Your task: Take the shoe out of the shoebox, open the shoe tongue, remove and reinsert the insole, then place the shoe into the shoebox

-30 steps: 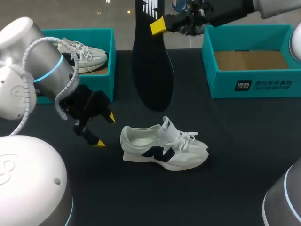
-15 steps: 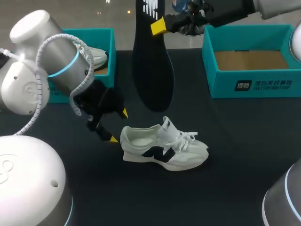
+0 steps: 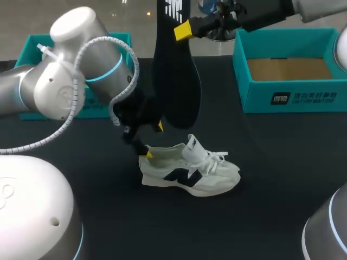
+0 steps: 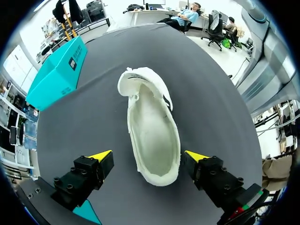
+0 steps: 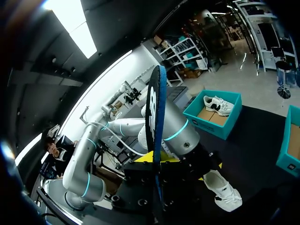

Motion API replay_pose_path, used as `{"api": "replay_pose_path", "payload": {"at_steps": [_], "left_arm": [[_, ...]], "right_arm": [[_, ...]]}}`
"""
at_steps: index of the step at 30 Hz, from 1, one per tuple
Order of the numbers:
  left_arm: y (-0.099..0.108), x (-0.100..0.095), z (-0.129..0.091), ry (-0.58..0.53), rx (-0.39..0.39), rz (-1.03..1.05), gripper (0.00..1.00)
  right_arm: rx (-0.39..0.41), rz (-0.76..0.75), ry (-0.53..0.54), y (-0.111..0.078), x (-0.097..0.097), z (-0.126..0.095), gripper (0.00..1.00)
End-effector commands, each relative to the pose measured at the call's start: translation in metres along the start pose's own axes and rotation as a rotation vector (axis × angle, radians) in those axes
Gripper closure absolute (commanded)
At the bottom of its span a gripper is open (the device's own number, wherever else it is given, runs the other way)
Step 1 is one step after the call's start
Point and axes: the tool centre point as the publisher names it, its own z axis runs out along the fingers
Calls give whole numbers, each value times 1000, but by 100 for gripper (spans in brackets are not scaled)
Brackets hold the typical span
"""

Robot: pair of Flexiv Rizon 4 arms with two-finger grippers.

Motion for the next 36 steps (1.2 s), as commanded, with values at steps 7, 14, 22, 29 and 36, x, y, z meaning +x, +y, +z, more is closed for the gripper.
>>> {"api": "replay_pose_path", "payload": {"at_steps": [7,14,22,29,36], "left_arm": [[5,-26,49,49,-24,-29,0],[1,-22,66,65,-50,-19,0],[-3,-14,69,95,-40,9,100],[-2,-13,67,106,-30,20,100],[-2,-14,70,119,-7,32,100]], "right_arm": [[2,1,-1,2,0,3,100],[2,1,-1,2,0,3,100],[2,1,-1,2,0,3,100],[2,1,-1,2,0,3,100],[2,1,-1,2,0,3,100]]}}
